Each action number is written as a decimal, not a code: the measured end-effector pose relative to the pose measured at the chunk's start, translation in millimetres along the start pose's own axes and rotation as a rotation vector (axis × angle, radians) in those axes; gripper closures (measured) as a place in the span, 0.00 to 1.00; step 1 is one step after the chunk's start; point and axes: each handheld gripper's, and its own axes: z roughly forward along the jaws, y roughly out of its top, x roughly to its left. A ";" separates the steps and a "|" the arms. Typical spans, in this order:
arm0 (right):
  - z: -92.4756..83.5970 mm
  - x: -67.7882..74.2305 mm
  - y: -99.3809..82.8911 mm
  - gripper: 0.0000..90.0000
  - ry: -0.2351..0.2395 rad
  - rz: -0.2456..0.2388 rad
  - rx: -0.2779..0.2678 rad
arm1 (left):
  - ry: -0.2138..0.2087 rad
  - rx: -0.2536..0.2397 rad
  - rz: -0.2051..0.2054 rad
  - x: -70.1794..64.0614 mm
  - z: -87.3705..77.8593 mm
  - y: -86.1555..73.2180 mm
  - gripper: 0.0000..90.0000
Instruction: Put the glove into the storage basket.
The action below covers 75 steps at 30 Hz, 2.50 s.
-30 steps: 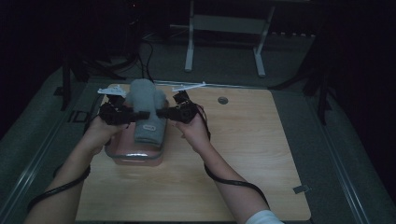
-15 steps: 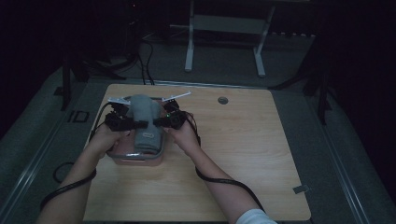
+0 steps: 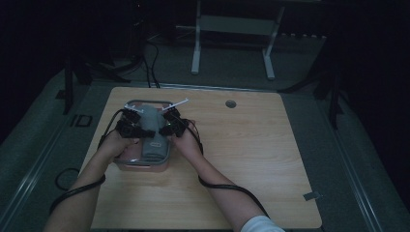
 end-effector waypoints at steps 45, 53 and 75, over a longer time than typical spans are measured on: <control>-82.3 -17.8 -15.8 0.18 0.045 -0.170 -0.109 | 0.261 -0.065 0.035 -22.3 -23.9 -10.5 0.14; -100.3 -31.1 -40.9 0.18 0.023 -0.194 -0.146 | 0.230 -0.185 0.083 -45.2 -26.6 -22.5 0.11; -146.7 -52.5 -114.7 0.17 0.029 -0.309 -0.178 | 0.043 -0.339 0.334 -153.8 -23.5 -32.5 0.11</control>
